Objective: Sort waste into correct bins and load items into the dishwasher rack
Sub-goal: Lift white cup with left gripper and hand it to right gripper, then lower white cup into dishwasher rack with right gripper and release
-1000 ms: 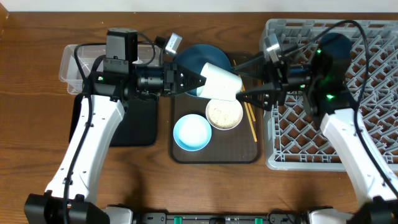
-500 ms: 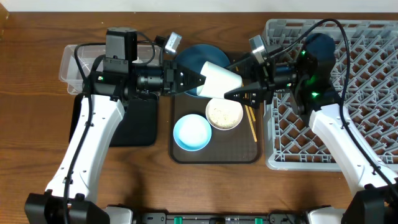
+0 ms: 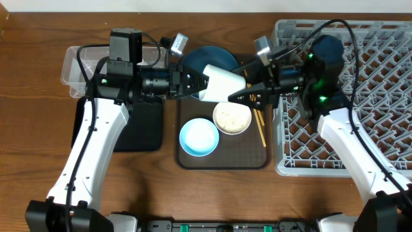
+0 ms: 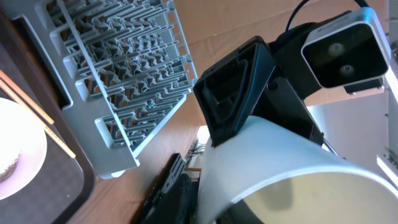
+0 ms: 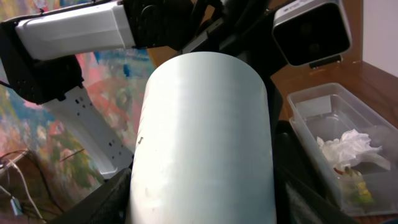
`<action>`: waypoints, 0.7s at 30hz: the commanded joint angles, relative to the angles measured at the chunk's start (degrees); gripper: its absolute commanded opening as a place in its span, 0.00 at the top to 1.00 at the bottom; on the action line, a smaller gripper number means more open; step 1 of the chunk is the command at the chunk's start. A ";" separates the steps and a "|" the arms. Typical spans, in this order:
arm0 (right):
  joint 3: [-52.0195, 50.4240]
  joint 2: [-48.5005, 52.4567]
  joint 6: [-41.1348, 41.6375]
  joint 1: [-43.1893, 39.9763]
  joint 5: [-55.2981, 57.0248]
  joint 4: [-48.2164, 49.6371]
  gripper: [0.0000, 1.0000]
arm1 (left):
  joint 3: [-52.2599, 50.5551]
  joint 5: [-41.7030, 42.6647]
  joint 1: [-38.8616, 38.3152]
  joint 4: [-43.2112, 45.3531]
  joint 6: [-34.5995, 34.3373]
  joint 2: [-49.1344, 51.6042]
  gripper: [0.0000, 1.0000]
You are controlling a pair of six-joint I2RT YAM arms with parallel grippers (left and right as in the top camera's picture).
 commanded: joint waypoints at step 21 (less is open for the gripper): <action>0.02 -0.85 -1.42 -21.22 12.07 -28.92 0.44 | 0.46 -7.21 -0.09 0.15 2.19 0.17 0.79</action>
